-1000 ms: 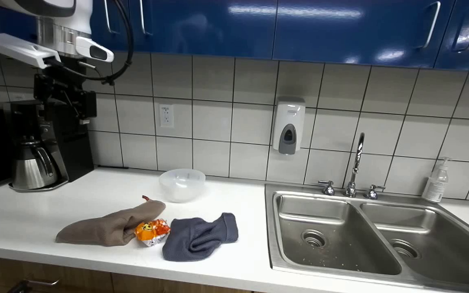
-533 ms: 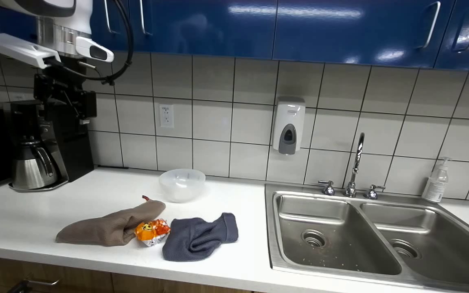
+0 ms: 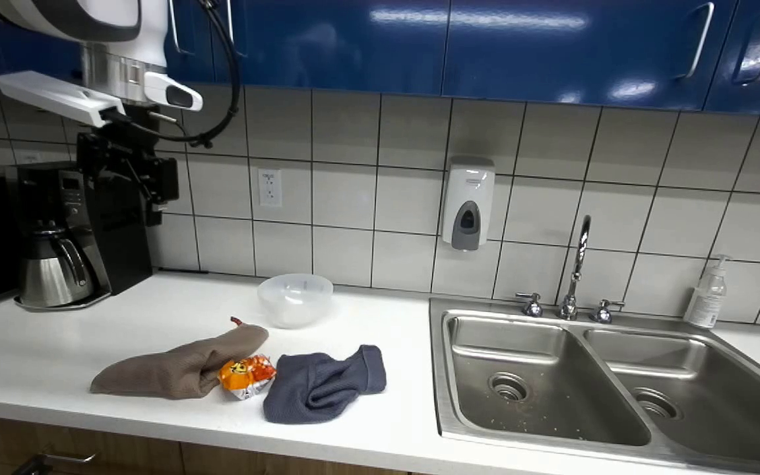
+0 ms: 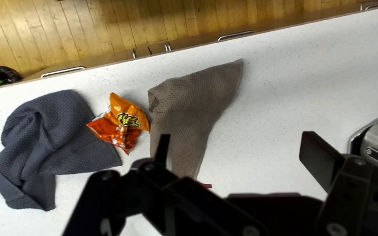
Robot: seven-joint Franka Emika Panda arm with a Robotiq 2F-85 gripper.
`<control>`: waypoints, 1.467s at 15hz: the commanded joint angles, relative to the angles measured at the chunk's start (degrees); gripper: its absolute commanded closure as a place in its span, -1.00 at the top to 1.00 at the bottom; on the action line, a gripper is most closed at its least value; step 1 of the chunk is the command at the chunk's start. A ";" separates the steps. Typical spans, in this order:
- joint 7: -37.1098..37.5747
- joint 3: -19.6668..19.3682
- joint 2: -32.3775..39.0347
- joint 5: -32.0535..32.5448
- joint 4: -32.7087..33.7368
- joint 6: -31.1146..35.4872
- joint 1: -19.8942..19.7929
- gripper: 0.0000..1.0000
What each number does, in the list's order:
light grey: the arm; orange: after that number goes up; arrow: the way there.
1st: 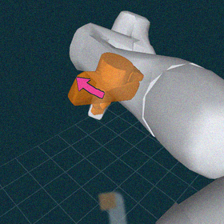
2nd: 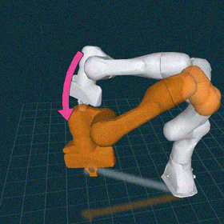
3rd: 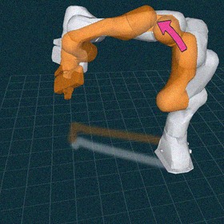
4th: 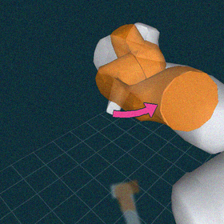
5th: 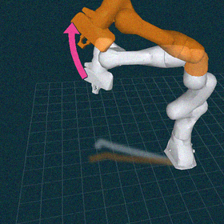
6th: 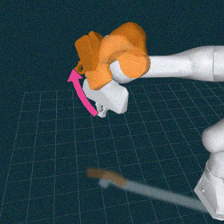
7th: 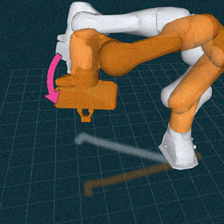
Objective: Put the orange packet in the bowl
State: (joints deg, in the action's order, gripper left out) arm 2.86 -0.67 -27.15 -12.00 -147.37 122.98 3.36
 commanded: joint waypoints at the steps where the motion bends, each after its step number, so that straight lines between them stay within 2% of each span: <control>1: -9.73 -4.41 4.63 2.87 -0.45 4.24 -2.84 1.00; 4: -16.86 -8.49 10.40 3.36 0.95 6.82 -4.24 1.00; 8: -20.35 -9.66 19.04 2.70 3.16 11.75 -4.67 1.00; 14: -21.12 -6.56 34.32 1.68 10.91 17.76 -4.81 1.00; 22: -19.78 -2.47 49.07 4.82 23.84 15.78 -7.01 1.00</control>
State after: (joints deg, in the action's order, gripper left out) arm -16.47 -5.12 17.63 -8.93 -128.51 141.02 -1.50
